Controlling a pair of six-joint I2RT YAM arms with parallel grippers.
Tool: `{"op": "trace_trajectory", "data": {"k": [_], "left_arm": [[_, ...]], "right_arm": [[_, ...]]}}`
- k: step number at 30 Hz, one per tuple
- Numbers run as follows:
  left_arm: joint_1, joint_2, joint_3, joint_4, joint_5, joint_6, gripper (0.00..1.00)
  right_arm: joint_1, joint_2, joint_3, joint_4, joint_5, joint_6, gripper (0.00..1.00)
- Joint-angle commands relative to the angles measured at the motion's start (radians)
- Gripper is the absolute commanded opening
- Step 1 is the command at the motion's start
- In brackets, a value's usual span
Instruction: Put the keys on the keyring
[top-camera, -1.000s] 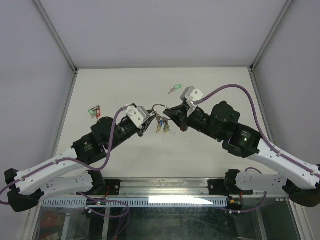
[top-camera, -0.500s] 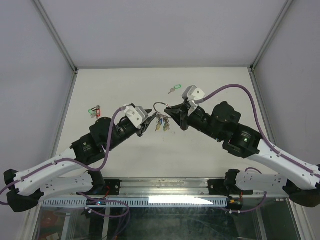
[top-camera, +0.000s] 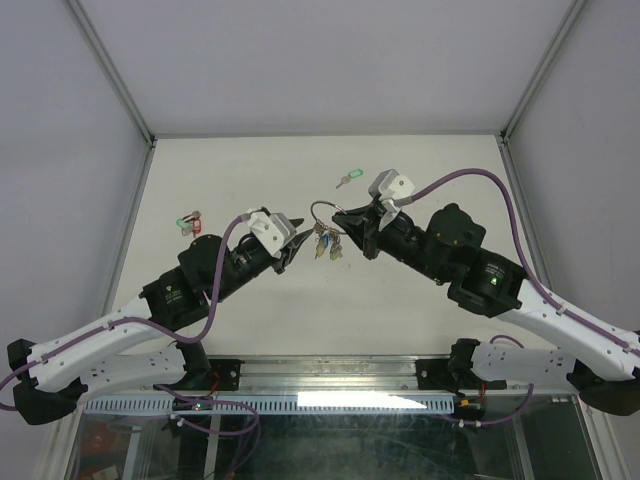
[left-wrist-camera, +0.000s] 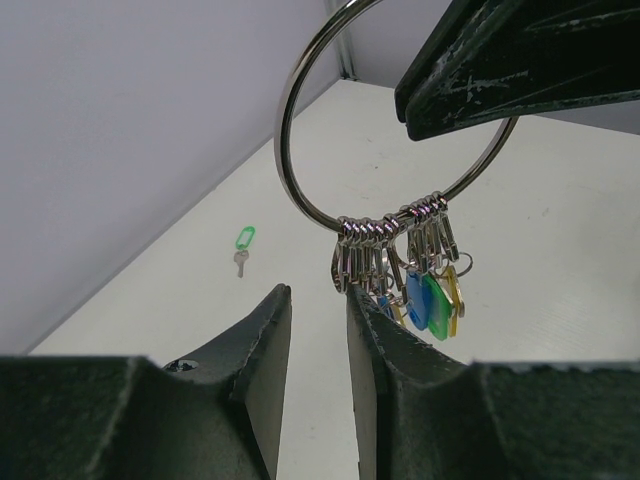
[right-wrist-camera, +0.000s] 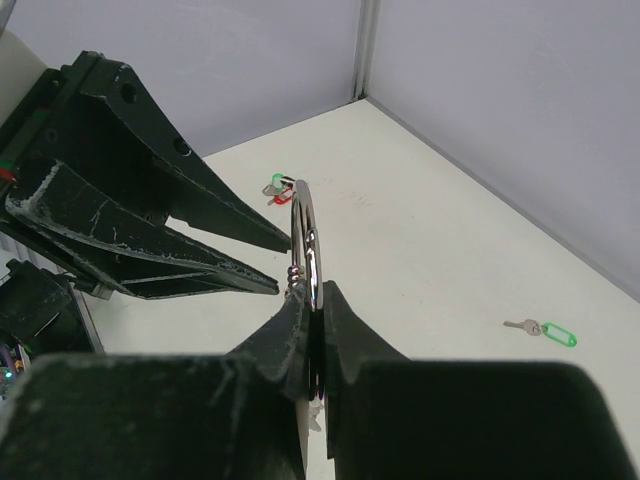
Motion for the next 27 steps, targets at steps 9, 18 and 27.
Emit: {"op": "trace_trajectory", "data": {"k": [9,18,27], "left_arm": [[-0.008,0.015,0.039,0.046,0.023,-0.001,0.28],[-0.008,0.024,0.038,0.06,0.003,0.006,0.22],[-0.009,0.026,0.036,0.075,-0.01,0.008,0.12]], "right_arm": [[0.0,-0.018,0.006,0.094,-0.003,0.021,0.0],[-0.001,-0.013,0.009,0.091,-0.025,0.026,0.0],[-0.001,-0.006,0.01,0.091,-0.036,0.029,0.0]]}}
